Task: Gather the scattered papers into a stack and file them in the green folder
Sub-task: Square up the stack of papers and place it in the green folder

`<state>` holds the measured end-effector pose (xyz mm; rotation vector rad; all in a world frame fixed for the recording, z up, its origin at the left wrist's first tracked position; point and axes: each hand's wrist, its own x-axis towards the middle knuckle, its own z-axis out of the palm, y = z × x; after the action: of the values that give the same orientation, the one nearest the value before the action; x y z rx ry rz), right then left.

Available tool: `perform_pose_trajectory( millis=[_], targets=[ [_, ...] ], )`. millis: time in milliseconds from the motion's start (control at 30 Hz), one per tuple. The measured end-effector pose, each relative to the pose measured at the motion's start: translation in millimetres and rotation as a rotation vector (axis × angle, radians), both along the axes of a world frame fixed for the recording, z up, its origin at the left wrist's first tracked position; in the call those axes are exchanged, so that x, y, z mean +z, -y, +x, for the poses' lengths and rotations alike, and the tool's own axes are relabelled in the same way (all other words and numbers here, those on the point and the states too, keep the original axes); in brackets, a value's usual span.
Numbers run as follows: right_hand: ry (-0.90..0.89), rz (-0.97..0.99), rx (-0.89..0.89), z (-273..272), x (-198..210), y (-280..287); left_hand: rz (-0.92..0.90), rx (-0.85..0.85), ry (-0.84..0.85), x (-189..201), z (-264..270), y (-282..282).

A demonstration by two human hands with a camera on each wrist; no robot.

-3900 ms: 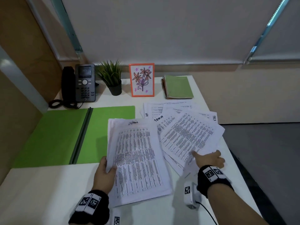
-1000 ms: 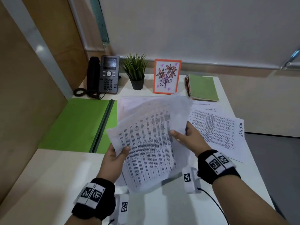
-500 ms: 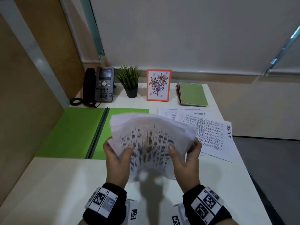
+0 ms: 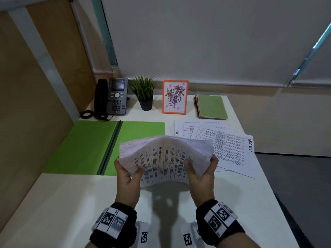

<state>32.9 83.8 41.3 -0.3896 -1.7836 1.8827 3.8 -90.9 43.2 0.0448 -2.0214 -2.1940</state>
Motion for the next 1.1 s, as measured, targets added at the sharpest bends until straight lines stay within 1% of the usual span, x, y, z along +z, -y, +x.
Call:
perform_pose_trajectory(
  millis=[167, 267, 333, 433, 533, 667, 833, 900, 967, 1033, 1100],
  targets=[
    [0.076, 0.028, 0.019, -3, -8, -5, -0.126, -0.042, 0.076, -11, -5, 4],
    [0.089, 0.018, 0.018, -4, -10, -4, -0.141, -0.037, 0.107, -14, -6, 4],
    [0.119, 0.013, 0.048, -3, -13, -5, -0.169, -0.058, 0.145, -18, -7, 4],
    [0.155, 0.005, 0.102, -1, -15, -8, -0.269, -0.109, 0.145, -21, -7, 3],
    [0.193, 0.032, 0.096, -3, -18, -9, -0.302, -0.128, 0.141, -30, -9, 5],
    [0.211, 0.052, 0.114, -5, -16, -11, -0.345, -0.143, 0.212, -47, -9, 7],
    [0.270, 0.133, 0.136, -19, -9, -26, -0.409, -0.166, 0.194, -42, -16, 5],
    [0.310, 0.190, 0.171, -27, -5, -32, -0.413, -0.186, 0.223, -43, -22, 5],
    [0.377, 0.246, 0.236, -36, -6, -41, -0.400, -0.178, 0.291, -50, -29, 7],
    [0.483, 0.294, 0.317, -43, -11, -51, -0.377, -0.168, 0.362, -58, -34, 12],
    [0.594, 0.329, 0.364, -47, -23, -63, -0.349, -0.158, 0.398, -69, -36, 19]
  ],
)
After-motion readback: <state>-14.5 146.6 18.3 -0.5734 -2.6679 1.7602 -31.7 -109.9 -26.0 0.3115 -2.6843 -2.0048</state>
